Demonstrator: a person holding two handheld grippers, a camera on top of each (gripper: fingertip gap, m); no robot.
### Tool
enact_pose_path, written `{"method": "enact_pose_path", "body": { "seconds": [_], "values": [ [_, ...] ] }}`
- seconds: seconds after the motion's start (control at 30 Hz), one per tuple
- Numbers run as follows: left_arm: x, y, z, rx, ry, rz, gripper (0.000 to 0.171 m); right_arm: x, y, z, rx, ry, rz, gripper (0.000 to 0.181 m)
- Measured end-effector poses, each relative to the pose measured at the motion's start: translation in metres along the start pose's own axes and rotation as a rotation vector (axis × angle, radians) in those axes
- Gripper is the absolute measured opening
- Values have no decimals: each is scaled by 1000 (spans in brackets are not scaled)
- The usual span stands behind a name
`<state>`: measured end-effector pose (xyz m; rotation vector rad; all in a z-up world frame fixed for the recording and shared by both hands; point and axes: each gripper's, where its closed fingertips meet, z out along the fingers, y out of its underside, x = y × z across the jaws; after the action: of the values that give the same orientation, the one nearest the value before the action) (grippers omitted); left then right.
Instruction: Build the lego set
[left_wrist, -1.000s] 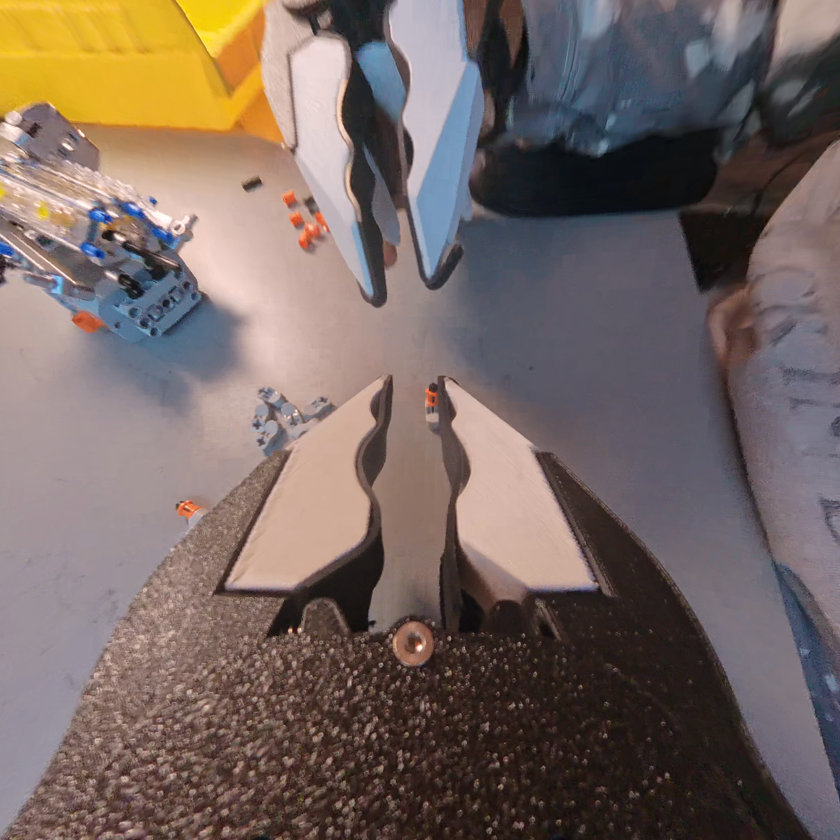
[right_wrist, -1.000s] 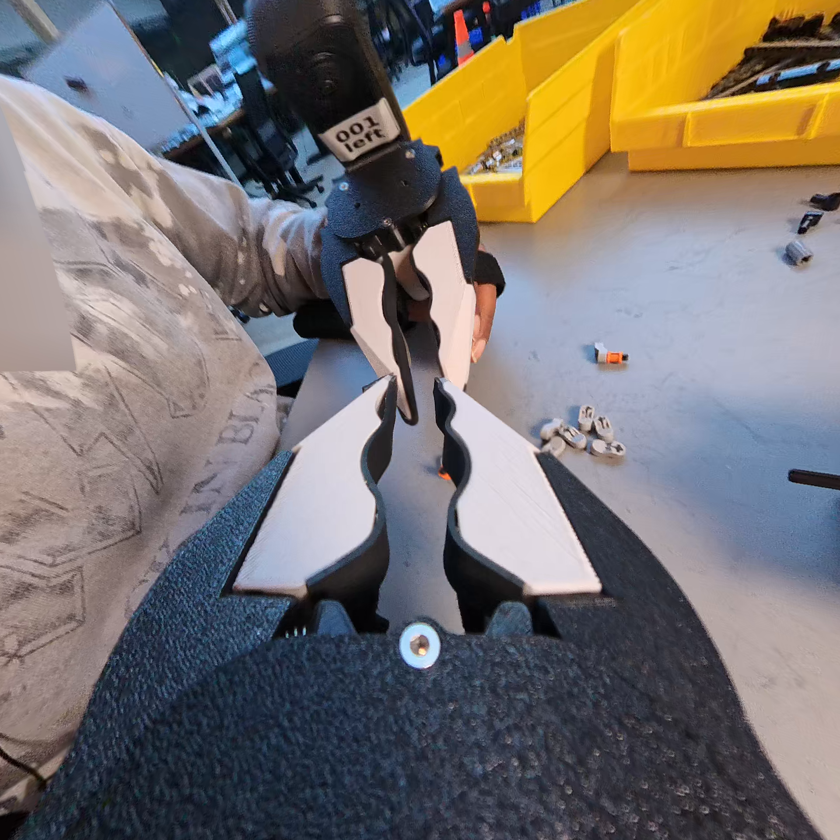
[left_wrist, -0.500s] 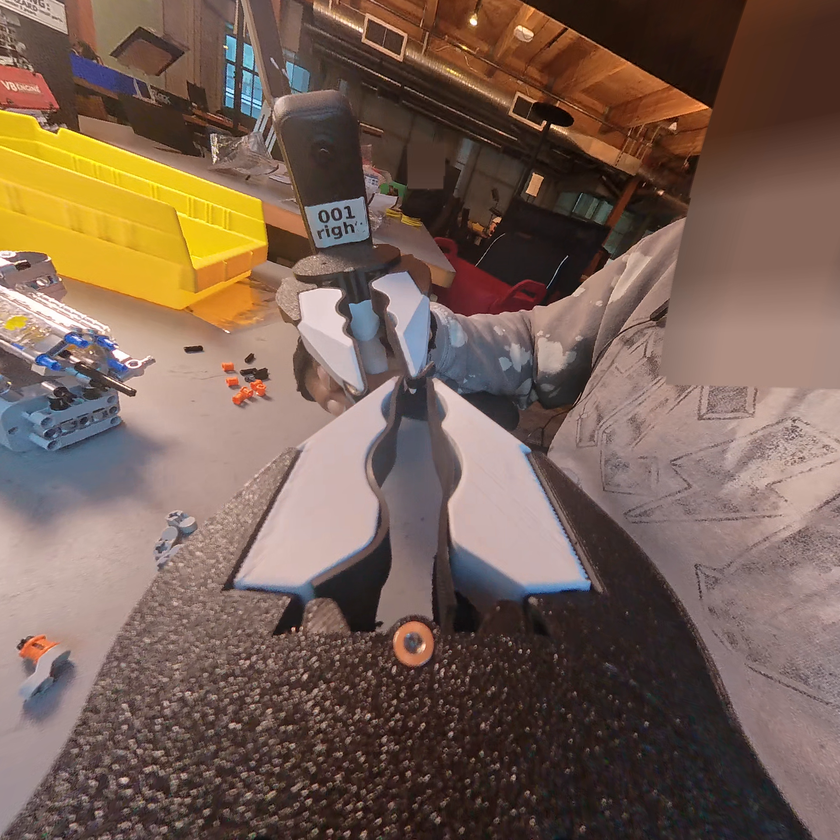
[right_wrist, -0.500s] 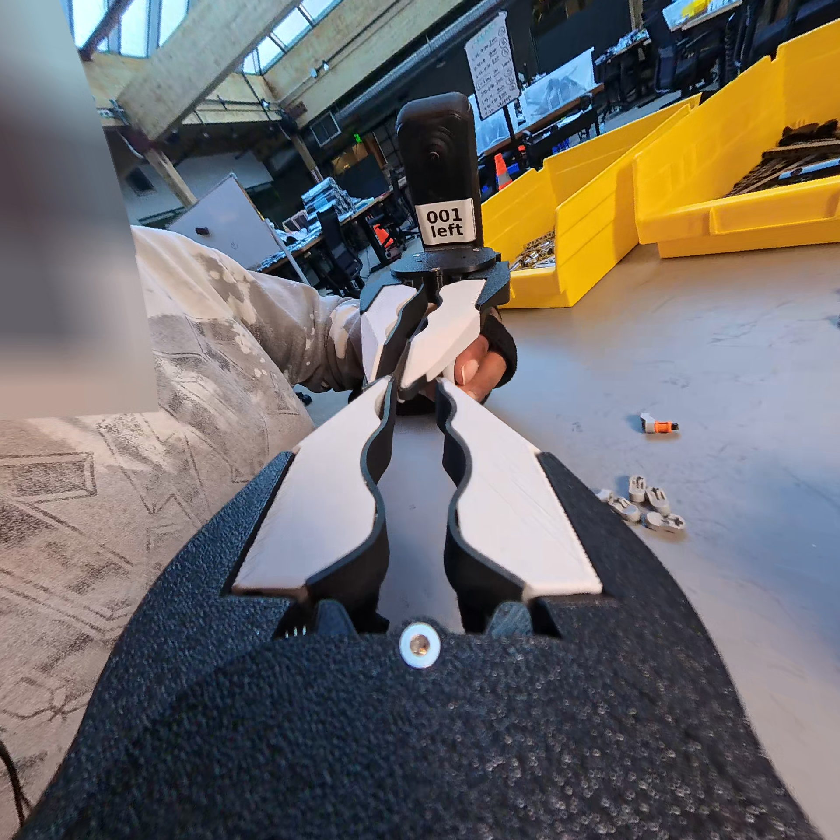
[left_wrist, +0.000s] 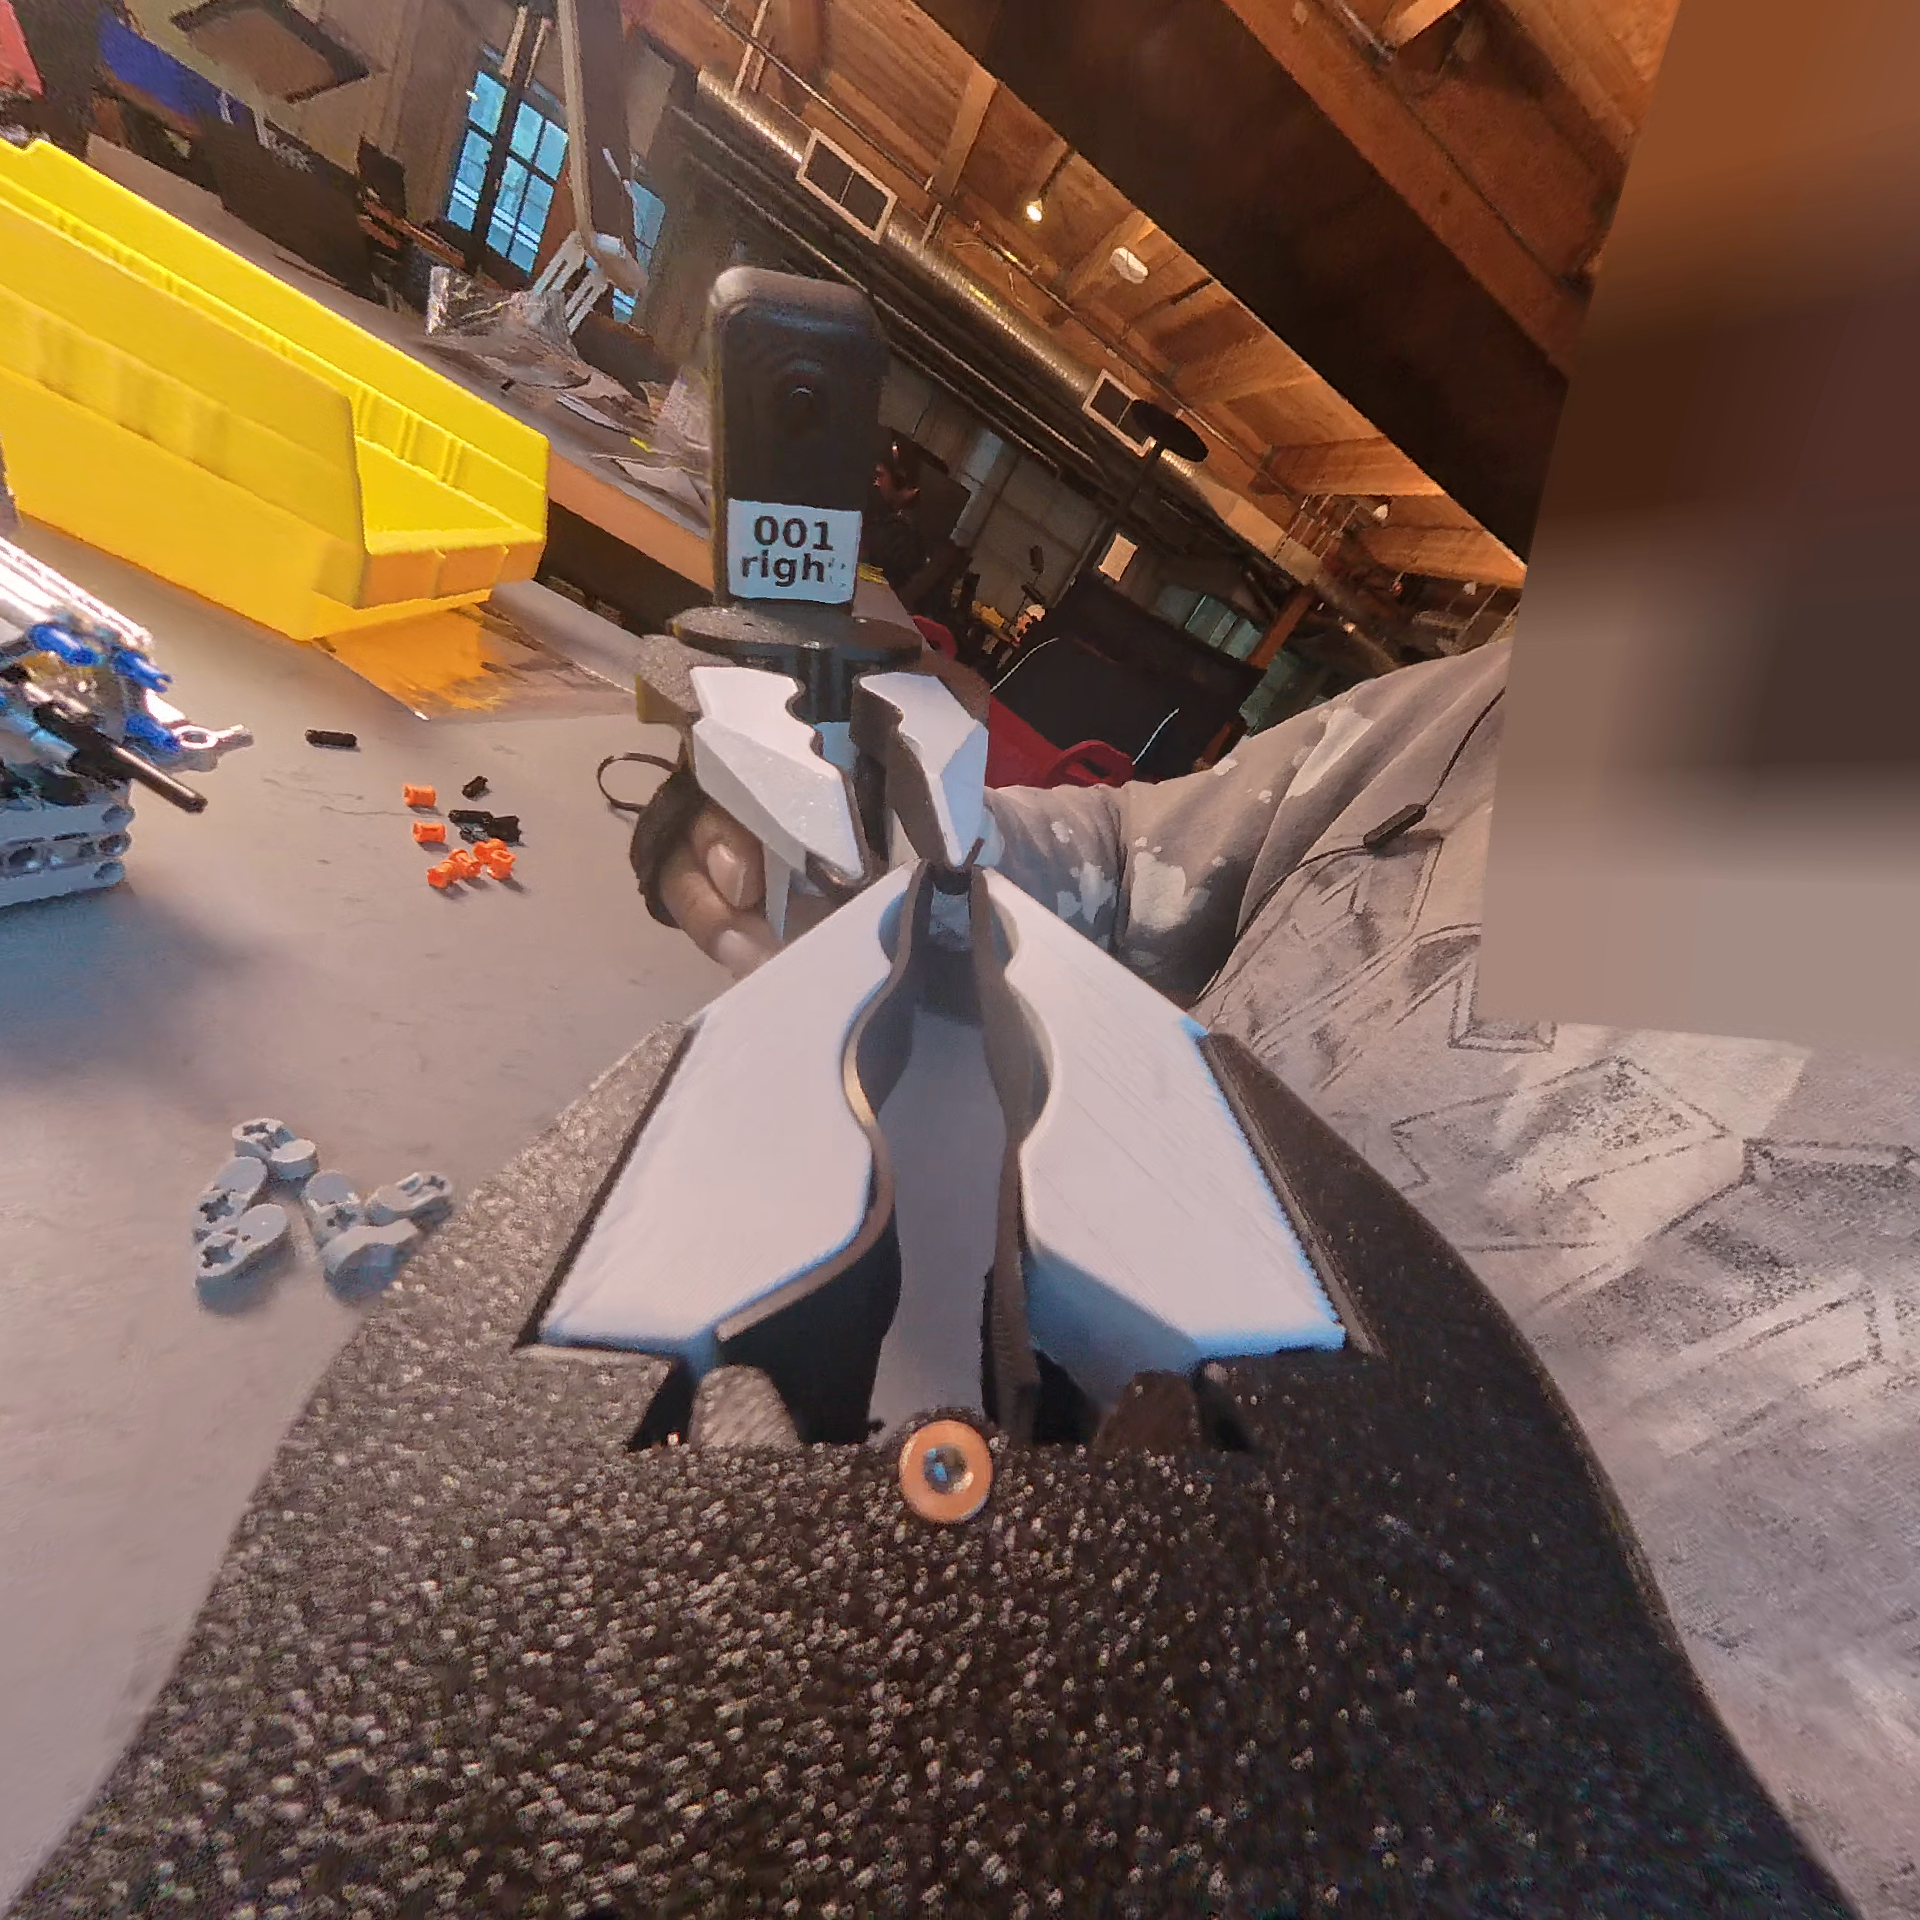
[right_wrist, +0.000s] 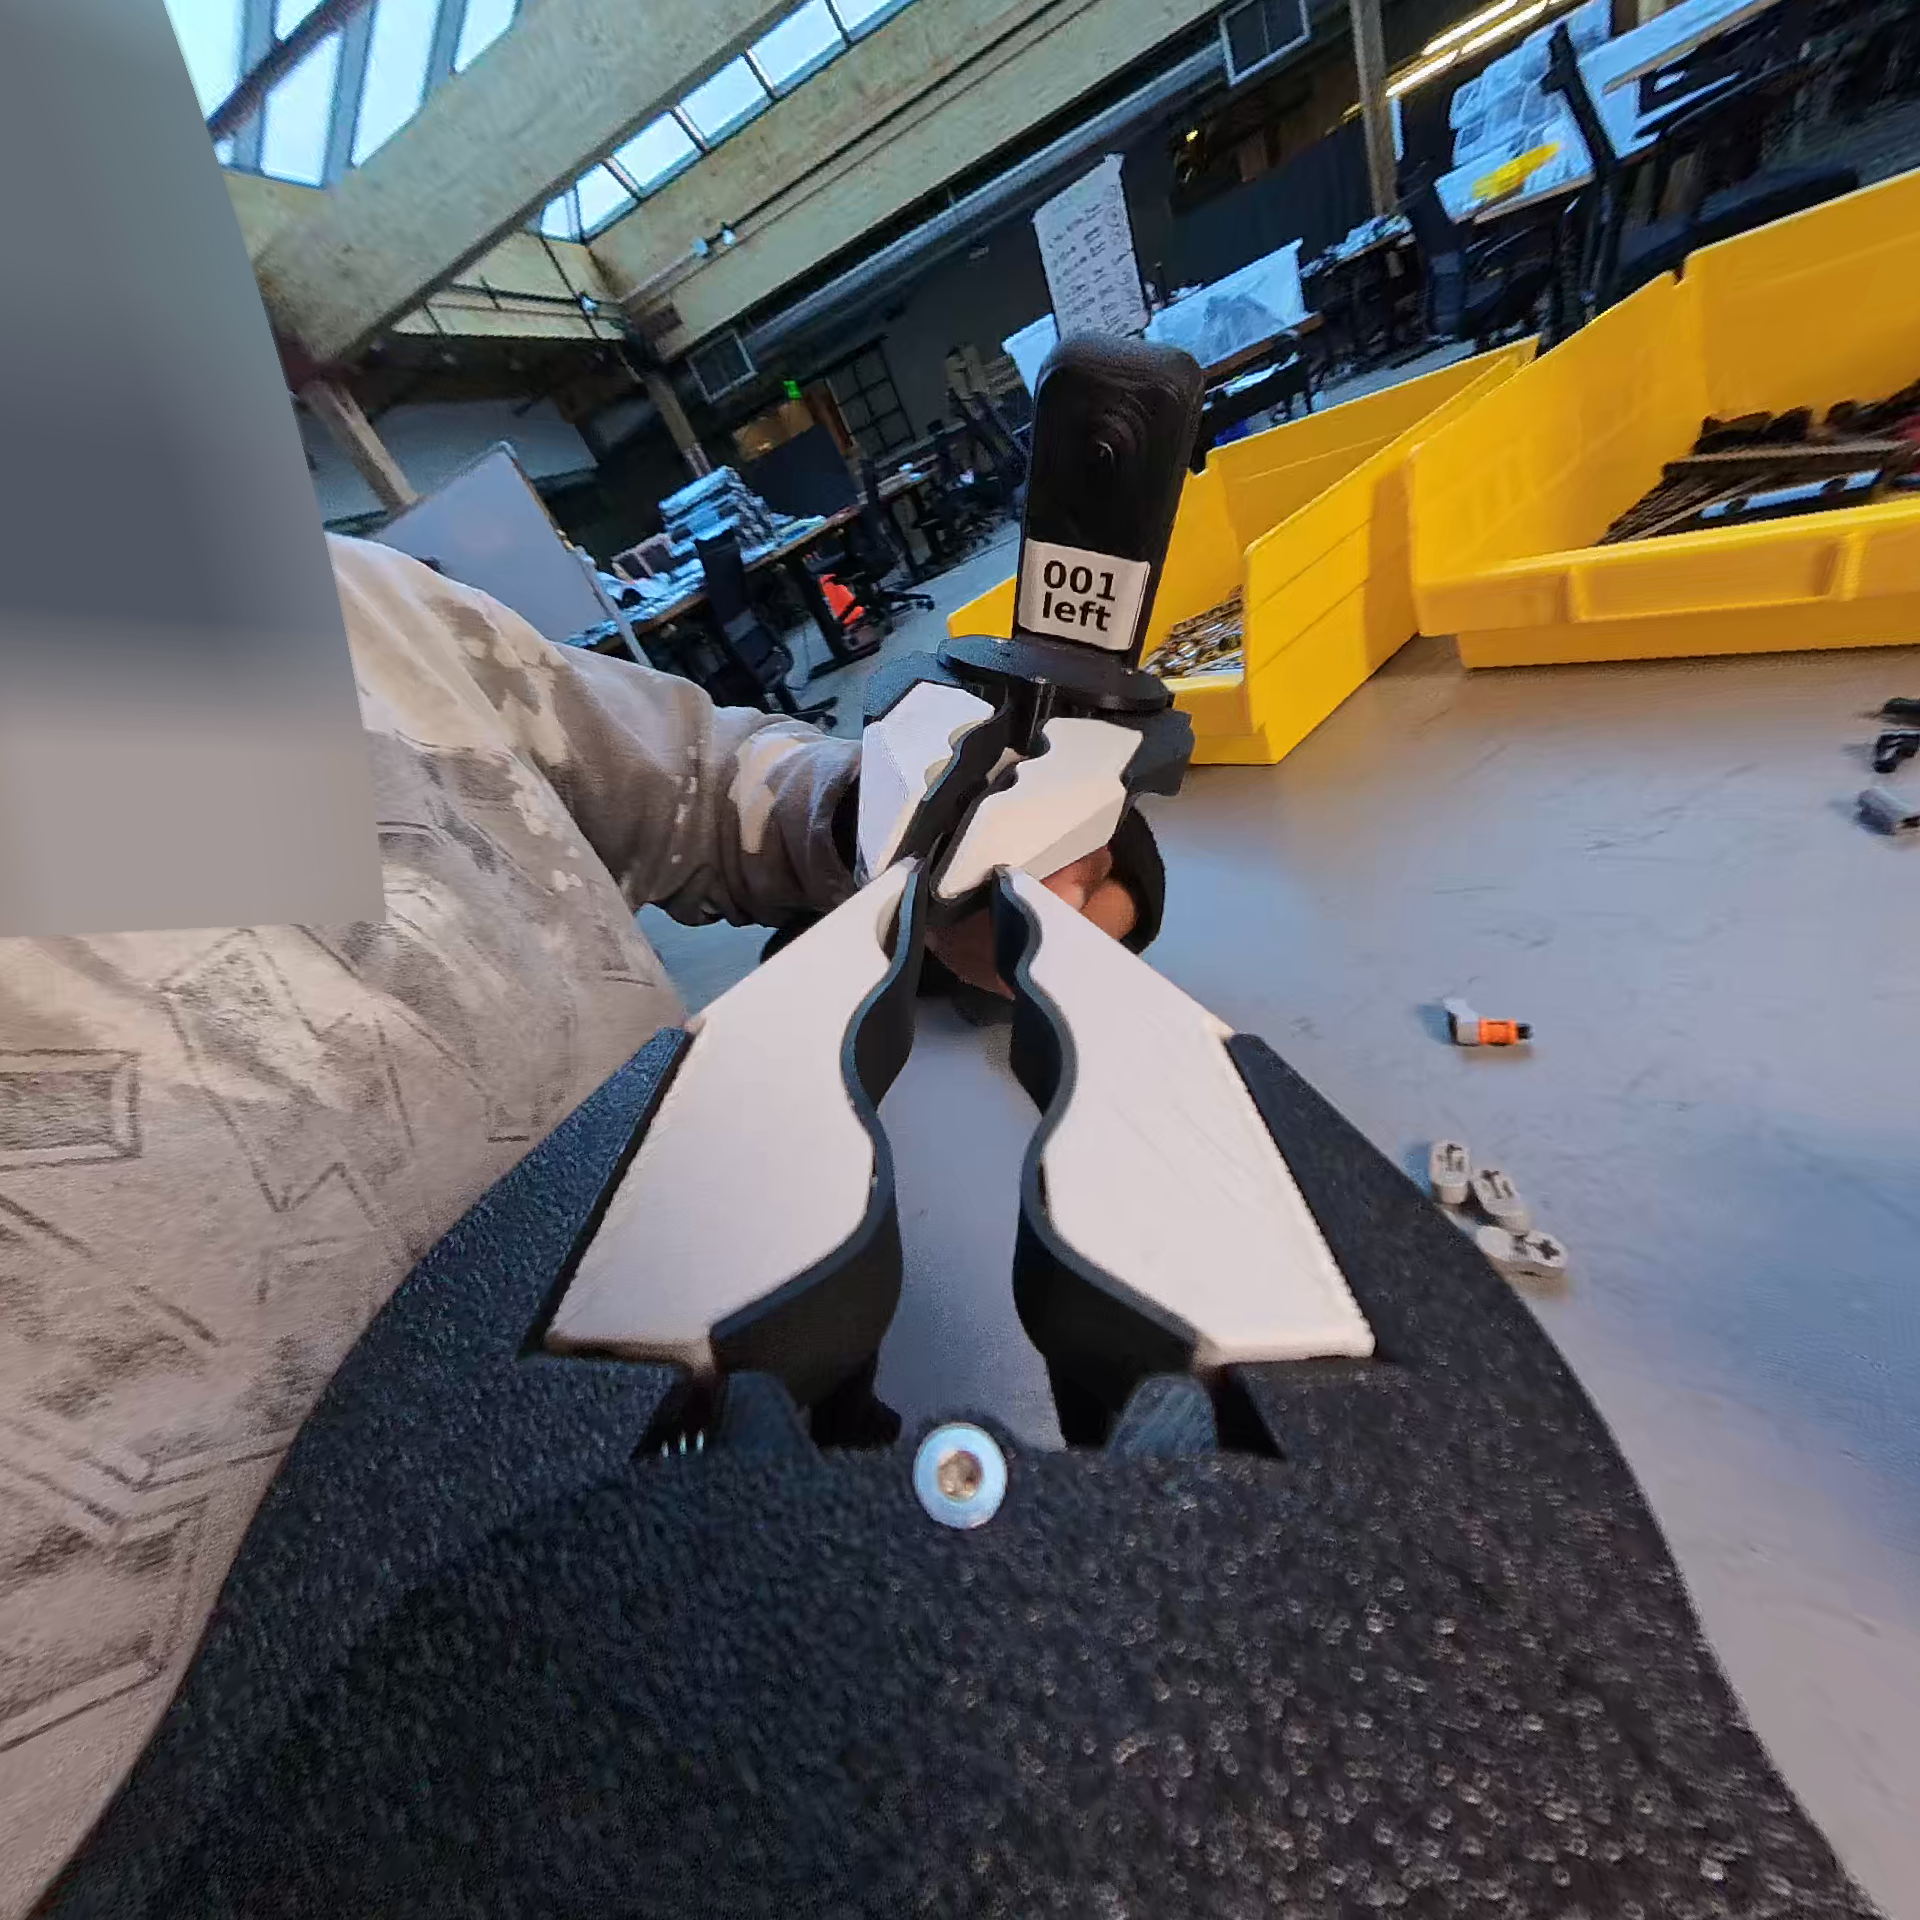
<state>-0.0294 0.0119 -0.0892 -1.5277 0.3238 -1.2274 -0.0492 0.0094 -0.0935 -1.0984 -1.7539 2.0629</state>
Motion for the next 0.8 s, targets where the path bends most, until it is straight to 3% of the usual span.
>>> {"method": "enact_pose_path", "body": {
  "seconds": [0.27, 0.47, 0.8],
  "values": [
    [-3, 2, -4, -4, -3, -130, 5, 6, -3, 1, 0, 110, -214, 14],
    [5, -6, -4, 22, 5, -39, 6, 5, -11, 3, 48, 87, -152, 23],
    [7, -12, -4, 61, 9, -31, 6, 5, -15, 3, 76, 89, -107, 24]
  ]
}}
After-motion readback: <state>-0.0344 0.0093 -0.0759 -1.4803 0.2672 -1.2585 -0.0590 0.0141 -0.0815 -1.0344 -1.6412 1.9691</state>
